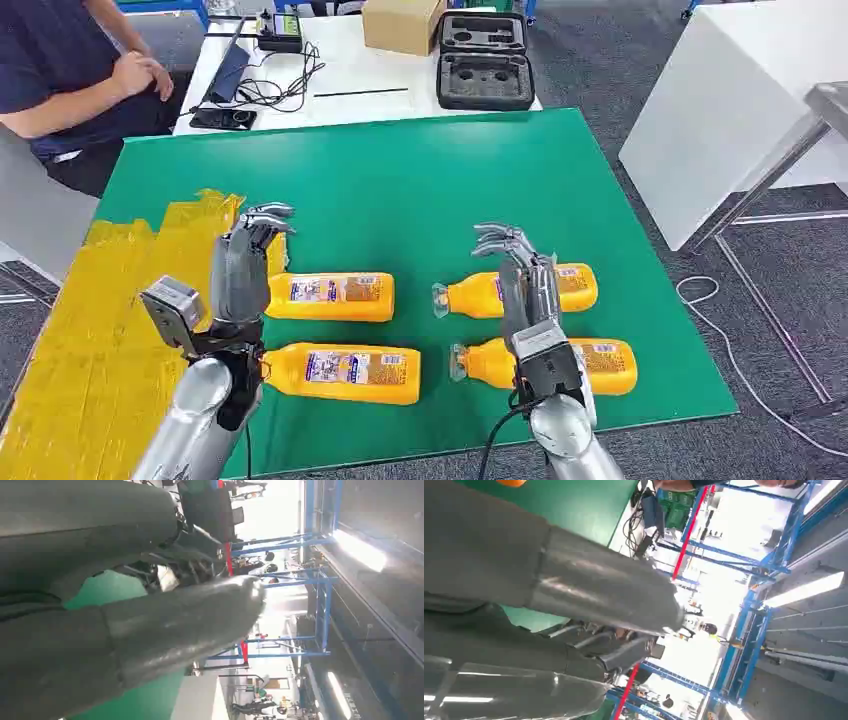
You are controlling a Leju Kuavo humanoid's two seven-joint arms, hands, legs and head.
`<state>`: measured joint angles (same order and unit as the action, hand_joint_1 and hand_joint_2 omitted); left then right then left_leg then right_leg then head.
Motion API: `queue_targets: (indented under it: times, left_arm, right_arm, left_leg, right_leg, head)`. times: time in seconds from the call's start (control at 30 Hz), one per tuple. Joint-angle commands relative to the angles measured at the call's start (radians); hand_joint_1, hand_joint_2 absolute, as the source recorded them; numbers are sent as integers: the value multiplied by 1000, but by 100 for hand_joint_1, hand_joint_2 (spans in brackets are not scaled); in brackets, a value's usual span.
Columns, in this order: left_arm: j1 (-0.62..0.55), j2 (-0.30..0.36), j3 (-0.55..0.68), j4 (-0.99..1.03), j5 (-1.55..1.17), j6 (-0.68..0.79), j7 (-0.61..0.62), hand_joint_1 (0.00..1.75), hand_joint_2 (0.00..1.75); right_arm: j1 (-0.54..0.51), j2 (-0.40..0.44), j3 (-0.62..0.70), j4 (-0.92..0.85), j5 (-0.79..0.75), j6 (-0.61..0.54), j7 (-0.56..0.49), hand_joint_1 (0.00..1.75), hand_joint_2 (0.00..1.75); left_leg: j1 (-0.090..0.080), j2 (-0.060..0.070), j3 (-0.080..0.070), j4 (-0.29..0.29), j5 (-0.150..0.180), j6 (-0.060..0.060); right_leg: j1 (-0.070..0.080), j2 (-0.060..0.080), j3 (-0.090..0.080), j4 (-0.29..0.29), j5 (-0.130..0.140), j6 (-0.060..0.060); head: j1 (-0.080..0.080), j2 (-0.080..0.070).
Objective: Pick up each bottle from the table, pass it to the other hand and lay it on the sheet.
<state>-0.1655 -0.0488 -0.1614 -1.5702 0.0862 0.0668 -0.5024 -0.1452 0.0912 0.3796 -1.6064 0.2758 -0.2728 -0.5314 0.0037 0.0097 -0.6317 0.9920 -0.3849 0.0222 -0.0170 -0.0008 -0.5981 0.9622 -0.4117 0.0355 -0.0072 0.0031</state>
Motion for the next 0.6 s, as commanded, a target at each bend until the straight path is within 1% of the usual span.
queue_targets:
  times: [0.03,0.07,0.1,0.13,0.17,0.2,0.23,0.27,0.3,0.33,0.37,0.43,0.5,0.53,0.57,0.6]
  left_arm:
    - [598,52,-82,-238,125,-5,-192,175,0]
    - [688,45,-68,-314,105,-18,-196,175,0]
    - [728,32,-48,-345,96,-39,-196,175,0]
    - [740,18,-29,-351,88,-58,-196,175,0]
    - [725,-1,-9,-328,82,-75,-196,175,0]
    - [717,-5,-5,-319,83,-78,-196,175,0]
    - [701,-8,-4,-304,87,-72,-196,175,0]
    - [691,-5,-10,-300,87,-62,-196,175,0]
    - [687,2,-18,-303,93,-49,-196,175,0]
    - [689,11,-26,-314,88,-33,-196,175,0]
    - [689,11,-26,-314,88,-33,-196,175,0]
    - [700,21,-31,-327,93,-23,-196,175,0]
    - [706,26,-34,-332,91,-18,-196,175,0]
    - [708,29,-38,-335,89,-10,-196,175,0]
    - [710,34,-46,-331,90,19,-196,147,0]
    - [713,35,-49,-330,89,41,-196,147,0]
  right_arm:
    - [460,-189,90,-176,-398,70,-158,175,0]
    - [520,-220,115,-231,-384,51,-167,175,0]
    - [539,-229,125,-252,-378,46,-167,175,0]
    - [539,-232,130,-253,-379,44,-167,175,0]
    - [507,-229,136,-225,-393,48,-167,175,0]
    - [495,-230,139,-215,-398,48,-167,175,0]
    - [471,-233,150,-199,-412,45,-167,175,0]
    - [457,-237,158,-190,-421,40,-167,175,0]
    - [447,-241,168,-188,-423,32,-167,175,0]
    - [448,-231,174,-194,-439,29,-167,175,0]
    - [448,-231,174,-194,-439,29,-167,175,0]
    - [449,-229,200,-199,-425,12,-167,175,0]
    - [444,-236,205,-198,-426,13,-167,175,0]
    - [439,-238,207,-201,-429,11,-167,175,0]
    - [435,-237,207,-200,-434,6,-167,175,0]
    - [433,-235,204,-200,-428,-3,-167,175,0]
  left_leg:
    - [1,-2,4,1,-2,-1]
    - [0,2,15,-8,-5,0]
    - [-1,3,16,-8,-5,0]
    - [0,6,17,-5,-12,-1]
    - [-2,5,20,-3,-19,0]
    - [-1,5,31,-1,-32,1]
    - [0,2,27,3,-30,1]
    - [-1,2,28,3,-31,1]
    - [-2,2,20,0,-27,2]
    - [-2,3,19,0,-28,2]
    - [-1,3,22,1,-31,1]
    - [-1,2,25,1,-32,1]
    - [-2,2,23,0,-30,2]
    - [-2,2,25,0,-31,1]
    - [-1,2,26,0,-31,1]
    - [-1,2,28,0,-32,1]
  right_leg:
    - [1,-1,4,0,-2,-2]
    - [0,3,15,-9,-4,-1]
    - [-1,3,16,-9,-4,-1]
    - [0,6,16,-7,-7,-1]
    - [-1,4,20,-4,-15,-2]
    - [-1,4,31,-3,-25,-1]
    - [-1,1,29,0,-27,0]
    - [-2,1,30,0,-27,0]
    - [-3,1,22,-2,-25,2]
    - [-3,2,20,-2,-24,2]
    - [-2,3,23,-1,-27,0]
    - [-2,1,25,-2,-28,1]
    - [-3,1,22,-2,-27,1]
    - [-2,1,25,-2,-28,1]
    - [-2,1,26,-2,-27,1]
    - [-1,1,28,-2,-28,0]
  head:
    - [0,0]
    - [0,0]
    - [1,0]
    - [-1,0]
    - [-1,0]
    - [0,0]
    - [1,0]
    - [0,0]
    - [0,0]
    - [0,0]
    - [-1,0]
    - [0,0]
    - [0,0]
    - [0,0]
    - [0,0]
    - [0,0]
